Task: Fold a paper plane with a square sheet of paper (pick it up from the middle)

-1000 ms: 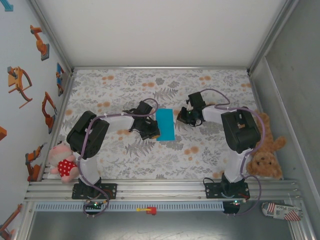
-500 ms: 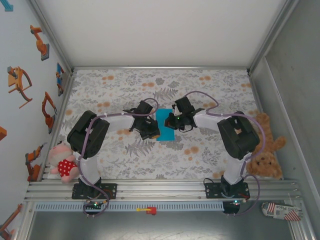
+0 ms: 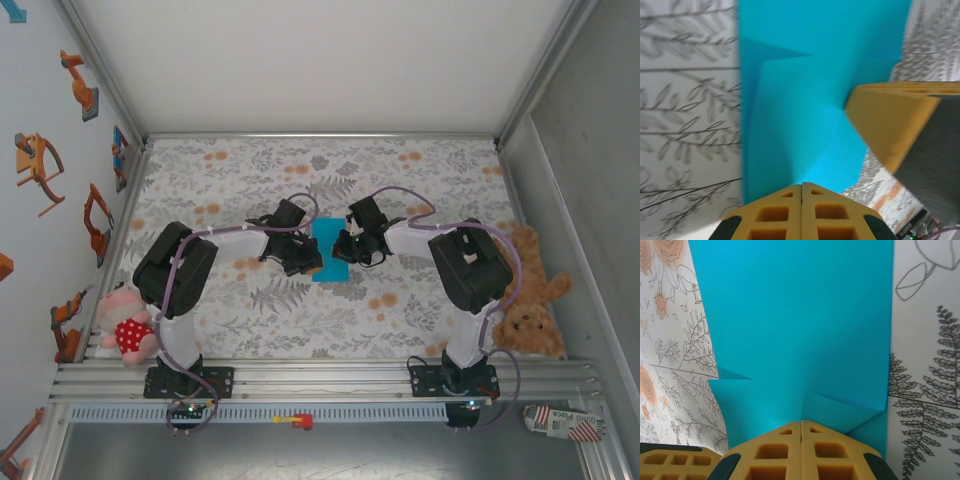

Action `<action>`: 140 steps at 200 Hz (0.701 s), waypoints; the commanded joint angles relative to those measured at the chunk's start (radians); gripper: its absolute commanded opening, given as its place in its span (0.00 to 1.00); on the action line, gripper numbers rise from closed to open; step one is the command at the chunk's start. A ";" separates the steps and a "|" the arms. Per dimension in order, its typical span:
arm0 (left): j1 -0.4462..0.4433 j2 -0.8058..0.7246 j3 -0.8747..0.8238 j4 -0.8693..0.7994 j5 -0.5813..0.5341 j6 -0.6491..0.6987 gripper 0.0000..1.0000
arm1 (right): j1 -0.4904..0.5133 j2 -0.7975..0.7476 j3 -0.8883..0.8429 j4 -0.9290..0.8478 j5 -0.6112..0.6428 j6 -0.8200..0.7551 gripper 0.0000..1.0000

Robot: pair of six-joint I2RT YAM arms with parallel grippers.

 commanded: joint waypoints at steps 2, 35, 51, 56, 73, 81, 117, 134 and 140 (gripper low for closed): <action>0.005 -0.007 0.031 0.031 0.028 0.016 0.02 | -0.001 0.055 -0.011 -0.036 0.047 0.016 0.00; 0.005 0.061 0.061 0.006 0.027 0.019 0.02 | -0.001 0.062 -0.013 -0.035 0.041 0.017 0.00; 0.002 0.077 0.068 0.008 0.038 0.020 0.02 | -0.001 0.064 -0.016 -0.035 0.039 0.017 0.00; 0.001 0.080 0.070 0.008 0.040 0.022 0.02 | -0.001 0.065 -0.016 -0.034 0.039 0.017 0.00; 0.000 0.083 0.075 0.008 0.044 0.031 0.02 | -0.001 0.069 -0.018 -0.035 0.039 0.017 0.00; 0.000 0.083 0.075 0.008 0.043 0.035 0.02 | -0.001 0.074 -0.017 -0.035 0.038 0.017 0.00; 0.000 0.069 0.026 -0.084 0.000 0.088 0.01 | -0.002 0.085 -0.004 -0.084 0.070 0.017 0.00; 0.002 0.041 -0.040 -0.126 -0.024 0.118 0.01 | -0.002 0.089 -0.003 -0.095 0.081 0.014 0.00; 0.001 0.030 -0.063 -0.136 -0.025 0.124 0.01 | -0.001 0.092 -0.001 -0.097 0.081 0.014 0.00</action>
